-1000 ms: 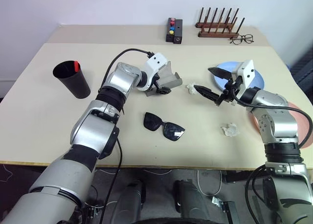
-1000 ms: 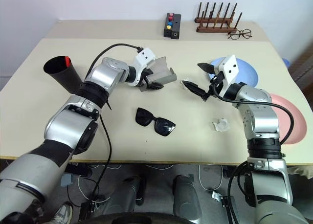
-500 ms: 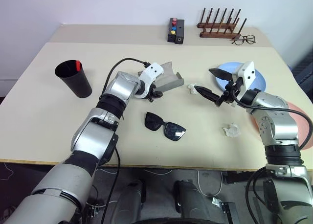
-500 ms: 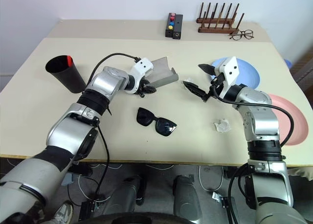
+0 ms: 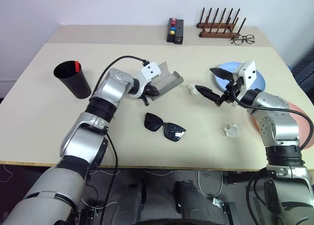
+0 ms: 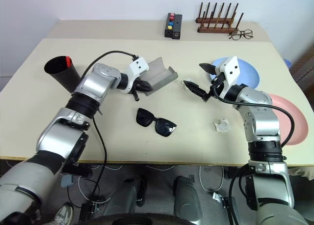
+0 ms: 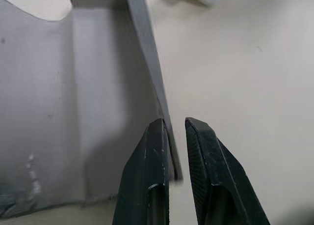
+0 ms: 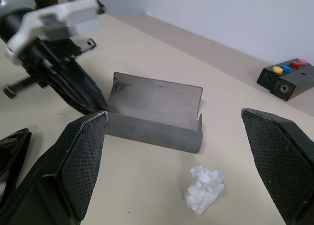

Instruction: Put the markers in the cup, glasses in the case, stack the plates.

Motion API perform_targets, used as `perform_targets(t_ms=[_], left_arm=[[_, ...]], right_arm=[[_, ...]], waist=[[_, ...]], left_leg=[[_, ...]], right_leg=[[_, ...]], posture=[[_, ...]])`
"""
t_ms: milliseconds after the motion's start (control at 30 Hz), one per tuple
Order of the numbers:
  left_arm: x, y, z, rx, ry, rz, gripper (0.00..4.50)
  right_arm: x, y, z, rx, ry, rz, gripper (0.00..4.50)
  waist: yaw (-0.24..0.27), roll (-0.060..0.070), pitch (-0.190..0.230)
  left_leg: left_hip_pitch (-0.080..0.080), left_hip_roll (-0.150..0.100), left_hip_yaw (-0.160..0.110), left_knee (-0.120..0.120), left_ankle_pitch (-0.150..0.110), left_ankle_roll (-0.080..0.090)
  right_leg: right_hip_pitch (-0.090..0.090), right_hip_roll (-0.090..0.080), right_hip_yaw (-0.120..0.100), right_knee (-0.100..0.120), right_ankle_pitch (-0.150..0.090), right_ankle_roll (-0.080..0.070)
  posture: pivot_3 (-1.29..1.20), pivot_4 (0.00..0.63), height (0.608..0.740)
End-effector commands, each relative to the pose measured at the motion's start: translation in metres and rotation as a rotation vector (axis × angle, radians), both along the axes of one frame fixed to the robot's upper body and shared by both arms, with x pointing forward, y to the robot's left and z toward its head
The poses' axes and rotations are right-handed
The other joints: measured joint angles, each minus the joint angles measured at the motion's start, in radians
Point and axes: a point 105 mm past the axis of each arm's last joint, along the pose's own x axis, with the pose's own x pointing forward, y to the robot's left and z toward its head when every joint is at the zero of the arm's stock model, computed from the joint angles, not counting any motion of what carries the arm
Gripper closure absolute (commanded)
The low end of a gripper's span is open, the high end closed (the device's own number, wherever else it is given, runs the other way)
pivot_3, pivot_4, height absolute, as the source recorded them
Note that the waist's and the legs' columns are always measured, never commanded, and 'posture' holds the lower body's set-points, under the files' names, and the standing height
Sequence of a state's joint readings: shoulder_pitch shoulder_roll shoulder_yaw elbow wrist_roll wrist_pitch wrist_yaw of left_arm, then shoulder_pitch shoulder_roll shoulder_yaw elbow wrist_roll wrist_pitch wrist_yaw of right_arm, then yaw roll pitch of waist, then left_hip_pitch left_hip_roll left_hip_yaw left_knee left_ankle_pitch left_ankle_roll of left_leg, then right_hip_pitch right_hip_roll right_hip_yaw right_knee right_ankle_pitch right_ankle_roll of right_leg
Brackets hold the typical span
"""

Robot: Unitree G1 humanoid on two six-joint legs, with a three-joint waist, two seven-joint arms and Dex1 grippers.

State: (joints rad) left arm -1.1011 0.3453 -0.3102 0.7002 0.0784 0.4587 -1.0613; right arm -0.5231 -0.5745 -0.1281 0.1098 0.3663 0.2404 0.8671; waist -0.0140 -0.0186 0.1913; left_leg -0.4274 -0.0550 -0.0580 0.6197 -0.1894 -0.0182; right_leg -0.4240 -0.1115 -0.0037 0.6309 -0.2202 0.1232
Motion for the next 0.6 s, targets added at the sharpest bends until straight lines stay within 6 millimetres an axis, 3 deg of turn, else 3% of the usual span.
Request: perform_targets(t_ms=[33,133,400,600], left_arm=[[-0.003,0.006,0.011,0.033,-0.05,-0.073,3.9],[0.002,0.006,0.012,0.026,-0.05,-0.046,3.9],[0.004,-0.021,0.017,-0.085,0.001,-0.011,3.9],[0.003,-0.033,0.038,-0.222,0.096,0.045,3.9]], right_arm=[[-0.004,0.001,0.017,0.0,-0.071,0.007,0.0],[-0.004,0.002,0.016,0.0,-0.072,0.005,0.0],[-0.004,0.0,0.017,-0.002,-0.075,0.0,0.0],[-0.004,-0.002,0.018,-0.007,-0.078,-0.005,0.0]], waist=[[0.0,0.0,0.0],[0.006,0.0,0.0],[0.001,0.0,0.0],[-0.001,0.0,0.0]], left_leg=[[0.0,0.0,0.0,0.0,0.0,0.0],[0.0,0.0,0.0,0.001,0.0,0.0],[-0.001,0.0,0.0,0.006,-0.002,0.004],[-0.001,0.0,0.0,0.006,-0.003,0.004]], right_leg=[[0.0,0.0,0.0,0.0,0.0,0.0],[0.001,0.0,0.0,0.0,0.0,0.0],[0.003,-0.001,0.0,0.0,0.0,0.001],[0.003,0.0,0.0,0.001,-0.001,0.001]], posture=[[0.0,0.15,0.74],[0.0,0.15,0.74],[0.0,0.15,0.74],[0.0,0.15,0.74]])
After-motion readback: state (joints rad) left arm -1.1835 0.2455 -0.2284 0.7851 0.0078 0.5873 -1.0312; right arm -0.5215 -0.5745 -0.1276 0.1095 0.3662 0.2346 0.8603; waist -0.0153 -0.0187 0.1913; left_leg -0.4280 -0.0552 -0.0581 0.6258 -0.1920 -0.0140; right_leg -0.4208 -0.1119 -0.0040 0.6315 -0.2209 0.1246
